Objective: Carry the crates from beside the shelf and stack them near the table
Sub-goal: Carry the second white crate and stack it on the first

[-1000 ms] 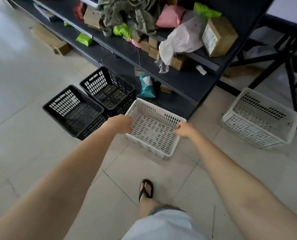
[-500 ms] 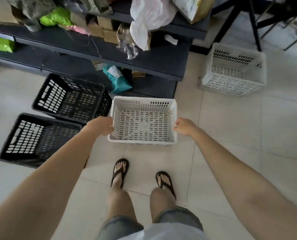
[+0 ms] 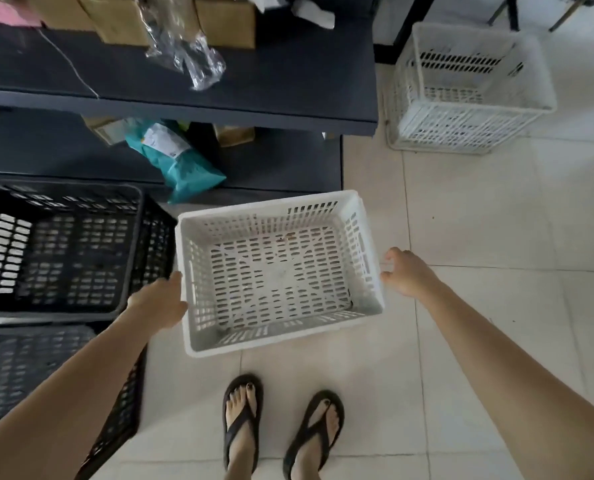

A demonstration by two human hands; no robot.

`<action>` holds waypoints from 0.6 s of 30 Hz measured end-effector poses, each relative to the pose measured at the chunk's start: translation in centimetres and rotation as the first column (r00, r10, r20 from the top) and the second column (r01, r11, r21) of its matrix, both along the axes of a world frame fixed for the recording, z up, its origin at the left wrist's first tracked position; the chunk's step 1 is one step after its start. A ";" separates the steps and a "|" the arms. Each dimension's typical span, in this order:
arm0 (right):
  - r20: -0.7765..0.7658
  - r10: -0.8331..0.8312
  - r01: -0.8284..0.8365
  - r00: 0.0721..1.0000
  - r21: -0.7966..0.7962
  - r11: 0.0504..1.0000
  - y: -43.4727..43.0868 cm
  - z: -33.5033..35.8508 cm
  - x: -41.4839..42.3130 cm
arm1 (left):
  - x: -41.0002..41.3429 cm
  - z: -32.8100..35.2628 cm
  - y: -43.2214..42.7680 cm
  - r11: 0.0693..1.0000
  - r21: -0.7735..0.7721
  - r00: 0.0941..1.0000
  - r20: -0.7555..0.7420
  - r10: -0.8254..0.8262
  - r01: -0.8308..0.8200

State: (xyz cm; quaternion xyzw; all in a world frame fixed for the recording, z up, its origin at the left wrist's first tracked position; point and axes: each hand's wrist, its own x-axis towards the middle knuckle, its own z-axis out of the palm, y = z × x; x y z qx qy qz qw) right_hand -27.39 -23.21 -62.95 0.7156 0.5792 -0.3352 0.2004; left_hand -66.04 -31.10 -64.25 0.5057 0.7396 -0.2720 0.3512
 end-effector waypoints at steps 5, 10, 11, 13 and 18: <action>0.027 -0.059 0.057 0.998 0.054 0.997 1.8 -7.7 1.3 | 0.1 -7.4 1.3 0.981 0.095 0.979 -0.098 0.177 -0.168; 0.018 -0.110 0.104 0.994 0.191 0.976 2.2 -16.5 1.8 | -0.3 -14.8 1.9 0.934 0.237 0.935 -0.168 0.312 -0.269; 0.045 -0.115 0.101 0.992 0.242 0.965 2.3 -17.3 1.9 | -0.4 -15.0 2.2 0.922 0.252 0.922 -0.182 0.343 -0.293; 0.112 -0.119 0.080 0.987 0.303 0.950 2.6 -17.7 1.8 | -0.9 -15.2 2.9 0.921 0.221 0.908 -0.206 0.364 -0.319; 0.133 -0.203 0.167 0.970 0.240 0.956 1.8 -14.7 3.0 | 0.1 -12.0 2.7 0.918 0.221 0.918 -0.150 0.366 -0.330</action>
